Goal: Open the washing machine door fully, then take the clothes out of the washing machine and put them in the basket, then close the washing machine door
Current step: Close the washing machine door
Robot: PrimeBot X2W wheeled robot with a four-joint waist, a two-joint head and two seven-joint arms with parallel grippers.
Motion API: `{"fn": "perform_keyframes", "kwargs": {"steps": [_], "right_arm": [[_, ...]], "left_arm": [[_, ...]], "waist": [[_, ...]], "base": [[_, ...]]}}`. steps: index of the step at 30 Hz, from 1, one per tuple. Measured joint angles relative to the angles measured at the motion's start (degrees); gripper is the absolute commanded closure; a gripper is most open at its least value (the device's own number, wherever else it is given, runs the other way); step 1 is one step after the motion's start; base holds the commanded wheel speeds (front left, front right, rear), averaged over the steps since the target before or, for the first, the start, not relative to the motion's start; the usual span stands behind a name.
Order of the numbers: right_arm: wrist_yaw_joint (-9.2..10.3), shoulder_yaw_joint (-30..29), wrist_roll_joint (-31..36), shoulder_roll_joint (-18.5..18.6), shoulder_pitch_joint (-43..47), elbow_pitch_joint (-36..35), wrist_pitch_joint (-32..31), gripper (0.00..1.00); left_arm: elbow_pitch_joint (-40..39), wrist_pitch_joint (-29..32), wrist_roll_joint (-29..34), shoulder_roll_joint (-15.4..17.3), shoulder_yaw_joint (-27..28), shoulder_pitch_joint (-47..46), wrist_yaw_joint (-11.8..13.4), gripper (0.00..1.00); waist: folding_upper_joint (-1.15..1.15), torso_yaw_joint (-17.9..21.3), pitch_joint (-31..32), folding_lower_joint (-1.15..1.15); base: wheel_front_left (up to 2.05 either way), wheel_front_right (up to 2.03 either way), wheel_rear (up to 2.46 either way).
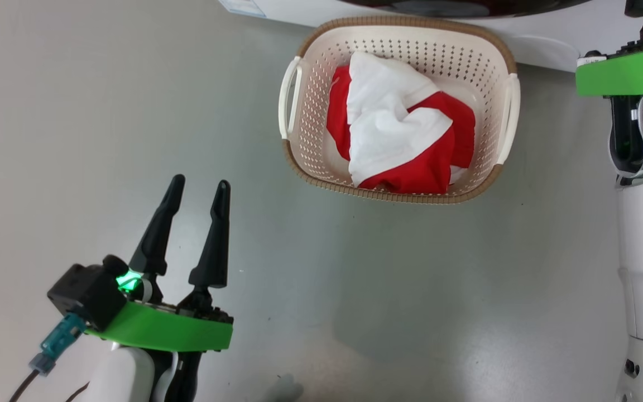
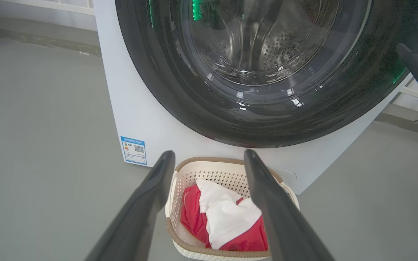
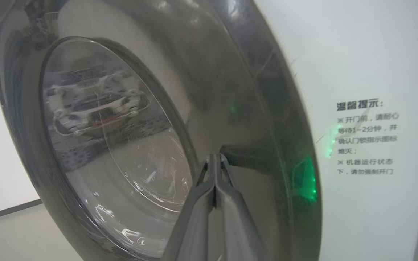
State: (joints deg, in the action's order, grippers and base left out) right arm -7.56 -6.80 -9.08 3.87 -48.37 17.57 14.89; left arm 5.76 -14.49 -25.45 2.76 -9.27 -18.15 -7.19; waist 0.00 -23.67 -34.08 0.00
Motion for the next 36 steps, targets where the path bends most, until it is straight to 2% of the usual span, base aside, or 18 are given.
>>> {"fn": "perform_keyframes", "kwargs": {"steps": [6,8,9,12,13,15,22,36], "right_arm": [[0.02,2.5,-1.0,0.3,5.0,0.4,0.0,1.00],[0.02,3.6,-1.9,0.3,7.6,0.5,0.0,0.94],[0.01,4.1,-2.2,0.3,8.8,0.5,0.0,0.78],[0.02,5.9,-4.2,0.2,12.5,0.6,0.0,0.52],[0.02,6.2,-4.7,0.2,13.6,0.6,0.0,0.31],[0.02,6.9,-5.4,0.0,15.9,0.5,0.0,0.00],[0.02,8.2,-8.0,-0.1,23.6,-0.3,0.0,0.00],[0.02,7.8,-8.1,-0.7,40.9,-2.8,-0.1,0.00]], "left_arm": [[0.3,0.0,0.1,0.1,0.3,0.3,0.0,0.00],[0.4,0.0,0.2,0.3,0.6,0.9,0.0,0.00],[0.5,0.0,0.2,0.4,0.8,1.2,0.0,0.00],[0.6,0.0,0.3,1.2,1.0,2.7,0.0,0.00],[0.7,0.0,0.3,1.5,1.1,3.2,0.0,0.00],[0.8,0.0,0.3,2.1,1.4,4.2,0.0,0.00],[1.2,0.0,0.9,3.5,2.1,7.4,0.0,0.00],[1.1,0.0,2.5,6.2,4.5,14.2,0.0,0.00]], "waist": [[0.00,0.8,2.6,0.00],[0.00,1.2,3.7,0.00],[0.00,1.4,4.2,0.00],[0.00,2.1,6.0,0.00],[0.00,2.4,6.6,0.00],[0.00,3.0,7.9,0.00],[0.00,5.5,12.3,0.00],[0.00,11.0,21.0,0.00]], "base": [[0.00,0.00,0.00],[0.00,0.00,0.00],[0.00,0.00,0.00],[0.00,0.00,0.00],[0.00,0.00,0.00],[0.00,0.00,0.00],[0.00,0.00,0.00],[0.00,0.00,0.00]]}}
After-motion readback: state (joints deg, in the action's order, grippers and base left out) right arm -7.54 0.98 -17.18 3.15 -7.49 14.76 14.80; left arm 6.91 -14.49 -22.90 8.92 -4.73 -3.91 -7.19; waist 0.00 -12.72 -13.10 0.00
